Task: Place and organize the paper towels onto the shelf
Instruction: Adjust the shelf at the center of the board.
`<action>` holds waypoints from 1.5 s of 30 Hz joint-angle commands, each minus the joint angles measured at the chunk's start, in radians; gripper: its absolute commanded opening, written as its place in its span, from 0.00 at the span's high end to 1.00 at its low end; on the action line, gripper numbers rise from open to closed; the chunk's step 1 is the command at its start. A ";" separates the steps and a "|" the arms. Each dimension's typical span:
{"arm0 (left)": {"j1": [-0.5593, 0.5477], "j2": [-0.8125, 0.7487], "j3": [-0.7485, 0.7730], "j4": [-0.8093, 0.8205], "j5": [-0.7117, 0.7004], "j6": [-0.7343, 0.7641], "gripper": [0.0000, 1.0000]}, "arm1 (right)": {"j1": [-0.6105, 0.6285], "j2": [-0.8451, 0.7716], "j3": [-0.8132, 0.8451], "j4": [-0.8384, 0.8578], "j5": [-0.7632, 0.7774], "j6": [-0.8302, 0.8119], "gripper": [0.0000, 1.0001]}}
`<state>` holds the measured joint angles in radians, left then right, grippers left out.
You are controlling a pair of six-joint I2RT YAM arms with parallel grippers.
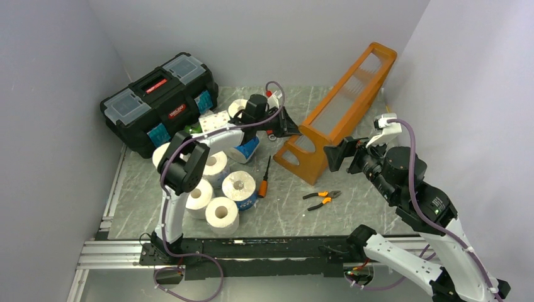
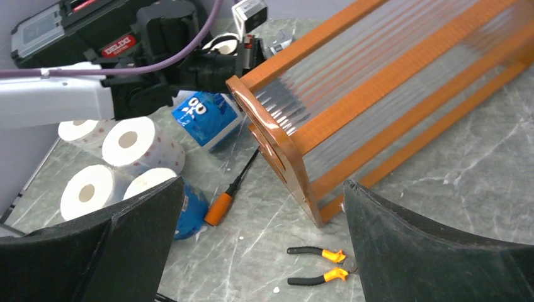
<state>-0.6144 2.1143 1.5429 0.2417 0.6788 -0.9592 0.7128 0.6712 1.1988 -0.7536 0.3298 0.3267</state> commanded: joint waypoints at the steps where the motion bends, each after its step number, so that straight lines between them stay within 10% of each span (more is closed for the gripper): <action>1: 0.022 -0.081 -0.036 0.195 -0.267 -0.049 1.00 | 0.004 -0.017 -0.015 0.062 0.075 0.035 0.01; 45: -0.263 -0.325 -0.485 0.436 -0.843 -0.451 1.00 | 0.004 -0.111 -0.019 -0.042 0.149 0.190 0.01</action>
<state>-0.8391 1.8145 1.0382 0.5972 -0.0498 -1.3239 0.7124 0.5716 1.1652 -0.7795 0.4656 0.4843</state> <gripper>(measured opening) 0.108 0.993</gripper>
